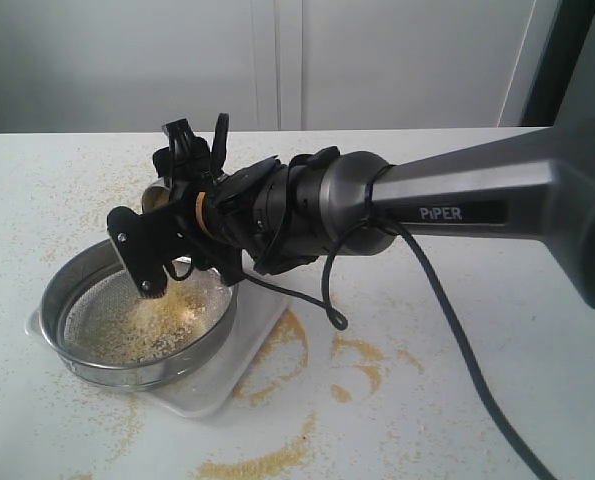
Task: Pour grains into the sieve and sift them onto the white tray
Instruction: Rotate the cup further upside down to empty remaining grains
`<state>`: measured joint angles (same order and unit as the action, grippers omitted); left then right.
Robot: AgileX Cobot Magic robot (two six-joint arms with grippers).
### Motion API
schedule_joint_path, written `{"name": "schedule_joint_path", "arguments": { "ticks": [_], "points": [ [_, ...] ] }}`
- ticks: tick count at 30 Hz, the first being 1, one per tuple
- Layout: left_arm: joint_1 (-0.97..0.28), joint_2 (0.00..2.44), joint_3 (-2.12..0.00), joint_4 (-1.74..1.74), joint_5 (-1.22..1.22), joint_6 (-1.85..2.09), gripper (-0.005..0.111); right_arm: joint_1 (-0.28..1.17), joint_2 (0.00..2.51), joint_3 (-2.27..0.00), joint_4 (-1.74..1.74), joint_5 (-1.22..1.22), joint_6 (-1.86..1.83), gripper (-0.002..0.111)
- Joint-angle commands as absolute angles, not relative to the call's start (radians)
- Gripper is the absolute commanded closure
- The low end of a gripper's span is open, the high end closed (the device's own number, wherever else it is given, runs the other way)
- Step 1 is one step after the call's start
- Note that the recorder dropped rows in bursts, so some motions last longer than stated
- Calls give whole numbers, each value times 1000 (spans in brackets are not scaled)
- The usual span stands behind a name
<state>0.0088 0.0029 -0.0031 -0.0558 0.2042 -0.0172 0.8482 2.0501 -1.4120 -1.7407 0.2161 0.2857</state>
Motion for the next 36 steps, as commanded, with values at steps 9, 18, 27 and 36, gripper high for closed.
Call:
{"name": "schedule_joint_path", "arguments": {
  "ticks": [9, 18, 27, 36],
  "points": [
    [9, 0, 0, -59, 202, -22, 107, 849, 2075, -1424, -1744, 235, 190, 108],
    [9, 0, 0, -59, 202, -22, 107, 849, 2087, -1425, -1744, 238, 116, 108],
    [9, 0, 0, -59, 202, -22, 107, 868, 2087, -1433, -1744, 286, 86, 108],
    [9, 0, 0, -59, 202, -22, 107, 888, 2087, -1433, -1744, 303, 82, 108]
  ]
}}
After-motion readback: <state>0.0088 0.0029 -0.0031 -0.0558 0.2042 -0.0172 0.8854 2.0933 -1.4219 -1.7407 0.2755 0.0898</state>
